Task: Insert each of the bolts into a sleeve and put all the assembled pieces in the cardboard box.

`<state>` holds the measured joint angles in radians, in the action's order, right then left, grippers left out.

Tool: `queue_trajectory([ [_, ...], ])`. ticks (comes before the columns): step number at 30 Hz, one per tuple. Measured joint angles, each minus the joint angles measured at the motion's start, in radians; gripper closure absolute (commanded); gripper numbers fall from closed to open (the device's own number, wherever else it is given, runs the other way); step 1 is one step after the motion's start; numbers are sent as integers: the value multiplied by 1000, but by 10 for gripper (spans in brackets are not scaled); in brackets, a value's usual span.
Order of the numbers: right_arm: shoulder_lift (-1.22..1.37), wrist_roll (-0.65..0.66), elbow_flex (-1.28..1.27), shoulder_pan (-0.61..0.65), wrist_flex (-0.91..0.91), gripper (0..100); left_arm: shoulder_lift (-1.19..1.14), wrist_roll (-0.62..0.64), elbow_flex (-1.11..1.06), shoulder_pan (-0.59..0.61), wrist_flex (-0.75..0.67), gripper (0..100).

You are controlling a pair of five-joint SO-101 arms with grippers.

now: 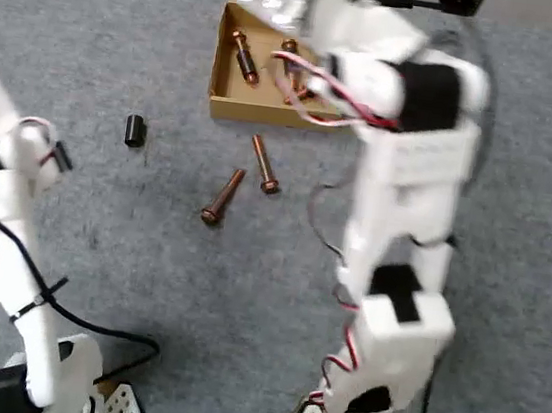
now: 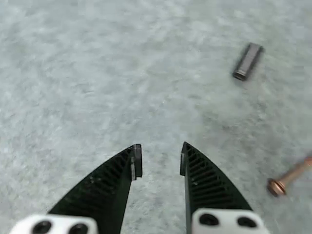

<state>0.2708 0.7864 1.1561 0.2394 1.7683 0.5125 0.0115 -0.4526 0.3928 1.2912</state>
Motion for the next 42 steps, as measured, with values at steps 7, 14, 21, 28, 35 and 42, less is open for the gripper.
queue_trajectory([
  [7,-281,0,-402,-175,-2,998,-17,0,6,-338,-54,839],
  [14,-457,-54,-928,-308,-247,998,-236,-2,101,-549,-118,840],
  [21,-612,-144,-1553,-322,-709,998,-594,0,252,-586,-118,840],
  [28,-644,-269,-1993,-322,-1177,998,-733,0,311,-631,-118,840],
  [35,-471,-362,-2016,-344,-1363,998,-775,-28,321,-701,-118,873],
  [42,-302,-368,-1944,-362,-1370,998,-864,-164,356,-678,-129,926],
])
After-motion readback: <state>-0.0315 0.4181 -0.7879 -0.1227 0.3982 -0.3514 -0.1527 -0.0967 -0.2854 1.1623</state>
